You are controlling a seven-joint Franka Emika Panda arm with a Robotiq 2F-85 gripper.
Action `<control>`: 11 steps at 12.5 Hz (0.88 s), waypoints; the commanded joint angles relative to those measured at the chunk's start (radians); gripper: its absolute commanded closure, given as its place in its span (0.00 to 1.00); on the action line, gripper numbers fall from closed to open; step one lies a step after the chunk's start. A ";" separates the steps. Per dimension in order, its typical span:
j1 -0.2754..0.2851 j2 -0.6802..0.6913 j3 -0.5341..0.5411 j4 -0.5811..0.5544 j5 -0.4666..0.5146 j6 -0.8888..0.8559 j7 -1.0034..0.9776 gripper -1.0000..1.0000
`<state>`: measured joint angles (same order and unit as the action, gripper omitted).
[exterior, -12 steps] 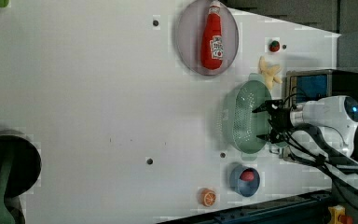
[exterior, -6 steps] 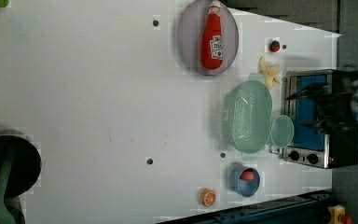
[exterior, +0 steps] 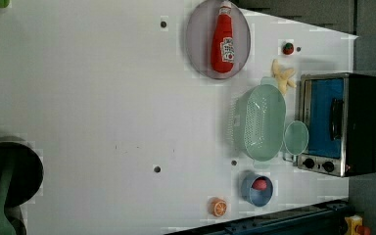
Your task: Drag strainer left to right.
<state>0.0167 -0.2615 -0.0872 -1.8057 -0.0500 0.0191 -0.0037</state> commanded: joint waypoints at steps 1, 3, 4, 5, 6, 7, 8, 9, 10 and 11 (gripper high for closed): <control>-0.005 0.044 0.003 -0.007 -0.013 -0.052 -0.109 0.00; -0.005 0.048 0.001 -0.009 -0.013 -0.050 -0.109 0.00; -0.005 0.051 0.002 -0.009 -0.013 -0.050 -0.109 0.00; -0.005 0.054 0.002 -0.010 -0.013 -0.051 -0.109 0.00; -0.005 0.057 0.002 -0.010 -0.013 -0.050 -0.109 0.00; -0.005 0.060 0.002 -0.010 -0.013 -0.050 -0.109 0.00; -0.005 0.064 0.002 -0.010 -0.013 -0.050 -0.109 0.00; -0.005 0.067 0.002 -0.010 -0.013 -0.050 -0.109 0.00; -0.005 0.070 0.002 -0.010 -0.013 -0.051 -0.109 0.00; -0.005 0.072 0.002 -0.010 -0.013 -0.050 -0.109 0.00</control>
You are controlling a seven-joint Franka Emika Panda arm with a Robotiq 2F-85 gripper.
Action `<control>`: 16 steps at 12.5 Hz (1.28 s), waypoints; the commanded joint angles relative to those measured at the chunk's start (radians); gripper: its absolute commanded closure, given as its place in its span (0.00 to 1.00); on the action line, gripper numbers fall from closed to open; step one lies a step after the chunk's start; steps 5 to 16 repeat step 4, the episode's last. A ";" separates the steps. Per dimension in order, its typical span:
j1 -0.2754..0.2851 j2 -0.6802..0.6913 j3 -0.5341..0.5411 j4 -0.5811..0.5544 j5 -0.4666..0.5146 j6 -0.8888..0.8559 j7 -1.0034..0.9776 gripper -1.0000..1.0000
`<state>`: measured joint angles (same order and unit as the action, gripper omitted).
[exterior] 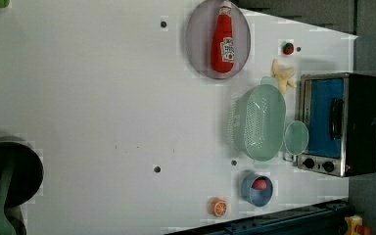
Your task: Drag strainer left to right.
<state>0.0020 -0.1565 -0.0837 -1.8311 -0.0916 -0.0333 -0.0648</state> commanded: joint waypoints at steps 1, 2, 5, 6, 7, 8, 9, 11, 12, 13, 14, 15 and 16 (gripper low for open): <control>0.010 -0.030 -0.001 0.015 0.029 0.002 -0.048 0.00; 0.010 -0.028 -0.001 0.015 0.029 0.002 -0.048 0.00; 0.010 -0.025 -0.002 0.015 0.029 0.002 -0.048 0.00; 0.010 -0.025 -0.002 0.015 0.029 0.002 -0.048 0.00; 0.010 -0.025 -0.002 0.015 0.029 0.002 -0.048 0.00; 0.010 -0.025 -0.002 0.015 0.029 0.002 -0.048 0.00; 0.010 -0.025 -0.002 0.015 0.029 0.002 -0.048 0.00; 0.010 -0.025 -0.002 0.015 0.029 0.002 -0.048 0.00; 0.010 -0.025 -0.002 0.015 0.029 0.002 -0.048 0.00; 0.010 -0.025 -0.002 0.015 0.029 0.002 -0.048 0.00; 0.010 -0.025 -0.002 0.015 0.029 0.002 -0.048 0.00; 0.010 -0.025 -0.002 0.015 0.029 0.002 -0.048 0.00; 0.010 -0.025 -0.002 0.015 0.029 0.002 -0.048 0.00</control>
